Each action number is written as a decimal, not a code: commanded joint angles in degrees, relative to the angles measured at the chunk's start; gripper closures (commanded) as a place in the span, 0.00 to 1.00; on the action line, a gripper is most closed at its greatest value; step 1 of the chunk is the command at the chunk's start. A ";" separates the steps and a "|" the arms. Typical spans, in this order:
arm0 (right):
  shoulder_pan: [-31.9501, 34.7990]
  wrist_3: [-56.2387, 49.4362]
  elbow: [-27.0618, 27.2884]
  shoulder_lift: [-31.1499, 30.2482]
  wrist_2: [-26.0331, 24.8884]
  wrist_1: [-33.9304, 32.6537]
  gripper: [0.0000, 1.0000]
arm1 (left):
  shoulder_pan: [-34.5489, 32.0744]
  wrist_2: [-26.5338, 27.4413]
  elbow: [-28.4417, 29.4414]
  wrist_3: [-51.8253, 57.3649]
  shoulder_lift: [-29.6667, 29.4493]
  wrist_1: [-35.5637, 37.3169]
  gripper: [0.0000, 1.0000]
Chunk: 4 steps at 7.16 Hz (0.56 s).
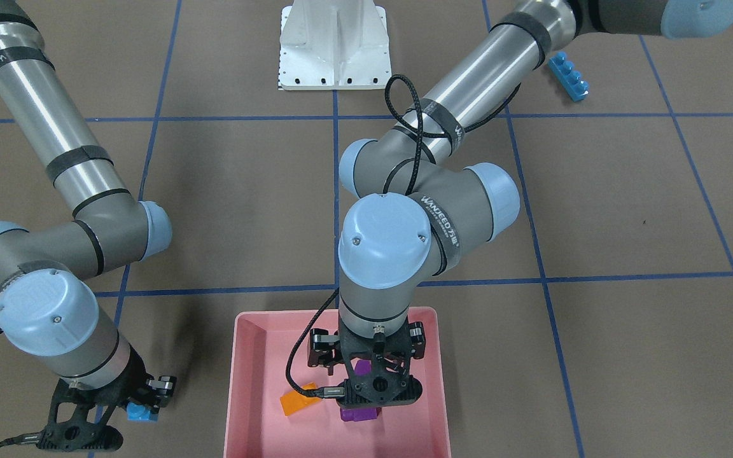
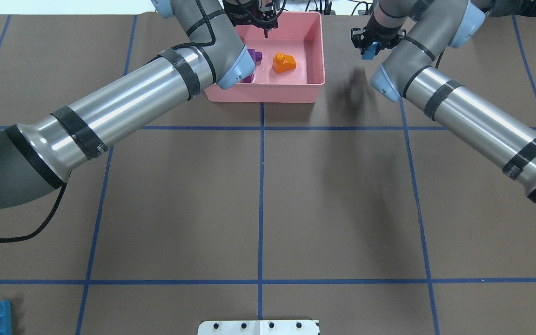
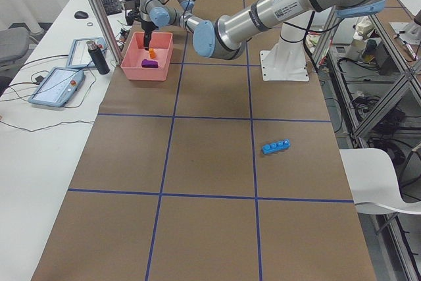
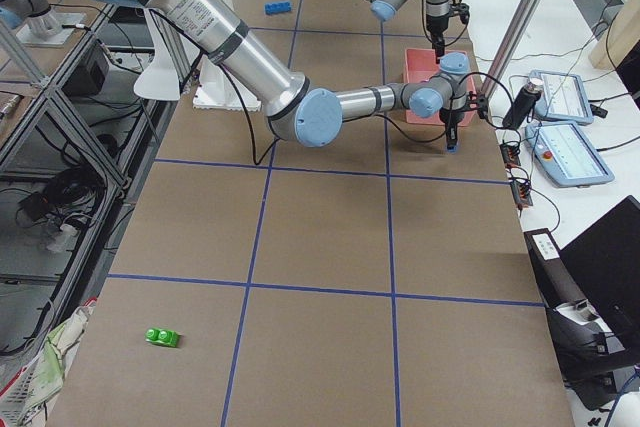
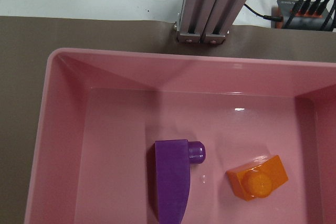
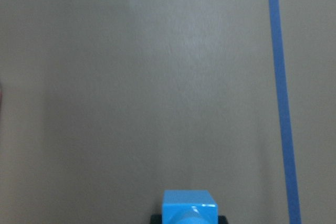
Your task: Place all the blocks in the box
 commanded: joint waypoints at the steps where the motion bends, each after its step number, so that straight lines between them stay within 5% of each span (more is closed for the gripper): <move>1: 2.77 5.77 -0.18 7.62 0.44 -5.57 1.00 | 0.03 -0.26 -0.15 1.90 0.12 -0.03 0.00; 2: 2.69 8.31 -2.09 10.27 0.44 -5.70 1.00 | -1.37 -0.78 -1.20 10.62 0.29 0.41 0.00; 4: 1.12 9.65 -6.24 15.11 0.44 -5.61 1.00 | -8.11 -11.18 -3.57 21.80 5.19 0.76 0.00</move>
